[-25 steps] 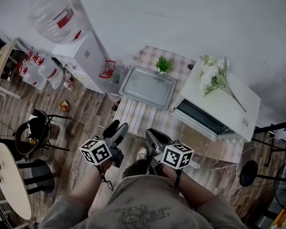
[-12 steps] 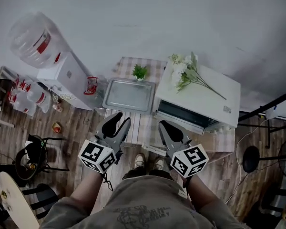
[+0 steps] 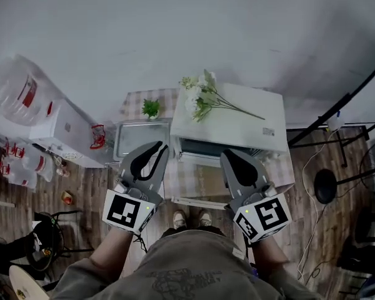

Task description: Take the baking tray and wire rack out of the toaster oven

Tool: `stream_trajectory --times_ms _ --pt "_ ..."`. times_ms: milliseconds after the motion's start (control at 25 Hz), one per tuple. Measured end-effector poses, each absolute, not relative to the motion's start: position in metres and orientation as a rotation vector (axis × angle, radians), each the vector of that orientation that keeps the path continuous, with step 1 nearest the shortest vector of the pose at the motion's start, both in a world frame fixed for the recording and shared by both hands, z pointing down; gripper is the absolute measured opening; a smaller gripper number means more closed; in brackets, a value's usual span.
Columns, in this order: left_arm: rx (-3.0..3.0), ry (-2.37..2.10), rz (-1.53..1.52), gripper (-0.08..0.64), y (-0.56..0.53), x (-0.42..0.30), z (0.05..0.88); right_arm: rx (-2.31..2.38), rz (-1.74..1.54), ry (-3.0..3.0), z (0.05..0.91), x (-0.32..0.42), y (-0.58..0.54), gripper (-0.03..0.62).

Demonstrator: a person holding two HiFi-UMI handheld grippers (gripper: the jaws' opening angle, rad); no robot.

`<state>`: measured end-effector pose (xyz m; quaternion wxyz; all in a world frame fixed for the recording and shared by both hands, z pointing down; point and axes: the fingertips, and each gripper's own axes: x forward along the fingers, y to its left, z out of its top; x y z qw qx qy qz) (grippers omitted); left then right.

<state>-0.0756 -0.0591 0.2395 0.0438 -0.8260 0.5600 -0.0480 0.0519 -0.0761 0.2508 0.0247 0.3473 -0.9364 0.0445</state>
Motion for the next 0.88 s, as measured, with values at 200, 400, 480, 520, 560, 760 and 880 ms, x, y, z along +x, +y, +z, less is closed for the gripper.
stream_trajectory --times_ms 200,400,480,520,560,760,880 --pt "-2.578 1.662 0.01 0.003 -0.074 -0.059 0.208 1.252 -0.036 -2.886 0.21 0.088 -0.075 0.026" --pt "-2.526 1.624 -0.022 0.003 -0.082 -0.045 0.191 1.425 -0.102 -2.868 0.185 0.126 -0.075 0.025" --pt "-2.519 1.598 -0.044 0.003 -0.085 -0.037 0.19 1.449 -0.116 -2.839 0.185 0.134 -0.076 0.025" --pt "-2.523 1.587 -0.048 0.003 -0.087 -0.034 0.189 1.457 -0.121 -2.829 0.185 0.137 -0.077 0.025" --pt "-2.531 1.579 -0.049 0.003 -0.088 -0.031 0.19 1.46 -0.122 -2.821 0.185 0.138 -0.078 0.025" --pt "-2.554 1.558 -0.052 0.003 -0.094 -0.019 0.193 1.444 -0.111 -2.804 0.19 0.144 -0.082 0.025" --pt "-2.544 1.567 -0.052 0.003 -0.099 -0.02 0.192 1.43 -0.101 -2.812 0.19 0.142 -0.088 0.026"
